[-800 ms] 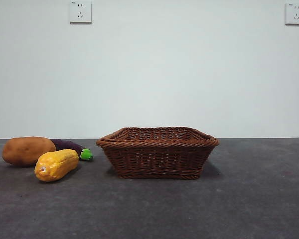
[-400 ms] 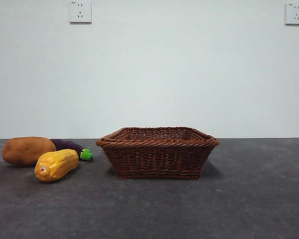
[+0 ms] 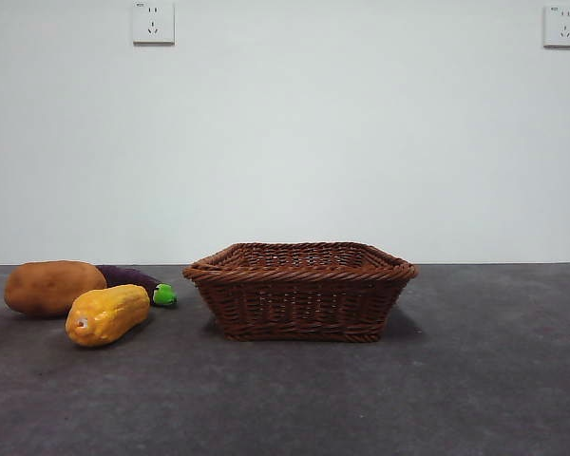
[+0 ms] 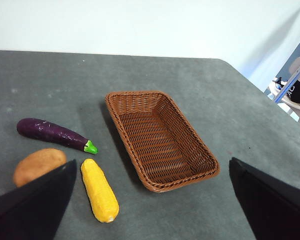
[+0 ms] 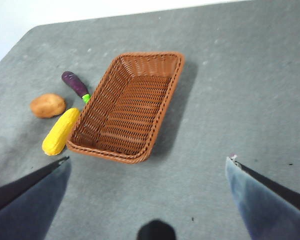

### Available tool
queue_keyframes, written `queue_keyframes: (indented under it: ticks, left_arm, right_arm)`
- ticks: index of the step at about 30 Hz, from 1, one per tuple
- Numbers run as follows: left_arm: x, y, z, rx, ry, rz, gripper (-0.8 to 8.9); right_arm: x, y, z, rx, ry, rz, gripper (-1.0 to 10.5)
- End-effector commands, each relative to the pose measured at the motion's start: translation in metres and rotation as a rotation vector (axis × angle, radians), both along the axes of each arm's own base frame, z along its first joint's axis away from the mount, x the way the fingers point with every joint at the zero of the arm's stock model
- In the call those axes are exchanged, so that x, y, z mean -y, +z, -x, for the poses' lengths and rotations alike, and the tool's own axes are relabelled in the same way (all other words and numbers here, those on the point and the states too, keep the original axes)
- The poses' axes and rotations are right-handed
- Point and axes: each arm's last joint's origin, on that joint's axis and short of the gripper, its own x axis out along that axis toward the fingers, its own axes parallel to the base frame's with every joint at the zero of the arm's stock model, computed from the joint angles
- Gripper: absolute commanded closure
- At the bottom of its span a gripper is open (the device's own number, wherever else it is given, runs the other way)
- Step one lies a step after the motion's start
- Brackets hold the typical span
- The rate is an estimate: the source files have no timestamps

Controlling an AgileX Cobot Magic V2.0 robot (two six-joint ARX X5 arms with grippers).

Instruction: Help me put the vegetables on the table into the basket

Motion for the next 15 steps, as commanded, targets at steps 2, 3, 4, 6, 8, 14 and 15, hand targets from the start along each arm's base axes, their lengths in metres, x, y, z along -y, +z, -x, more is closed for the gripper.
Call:
queue_keyframes:
  ticks: [2, 3, 4, 6, 8, 14, 15]
  left_arm:
    - [0.000, -0.001, -0.005, -0.007, -0.011, -0.010, 1.71]
    - [0.000, -0.001, -0.006, -0.010, -0.011, -0.010, 1.71]
    - [0.000, -0.001, -0.008, -0.014, -0.011, -0.010, 1.71]
    - [0.000, -0.002, -0.010, -0.020, -0.011, -0.010, 1.71]
    - [0.000, -0.002, -0.013, -0.030, -0.011, -0.010, 1.71]
    - [-0.001, -0.004, -0.025, -0.054, -0.011, -0.008, 1.71]
    - [-0.001, -0.004, -0.026, -0.058, -0.011, -0.008, 1.71]
  right_arm:
    - [-0.001, -0.002, -0.029, -0.045, 0.031, -0.053, 2.9]
    - [-0.001, -0.003, -0.037, -0.055, 0.040, -0.066, 2.9]
    - [-0.001, -0.003, -0.047, -0.066, 0.054, -0.079, 2.9]
    - [-0.003, -0.005, -0.069, -0.092, 0.072, -0.095, 2.9]
    - [-0.010, -0.007, -0.102, -0.140, 0.097, -0.104, 2.9]
    - [-0.059, -0.030, -0.206, -0.293, 0.171, -0.022, 2.9]
    - [-0.068, -0.037, -0.220, -0.315, 0.174, -0.005, 2.9]
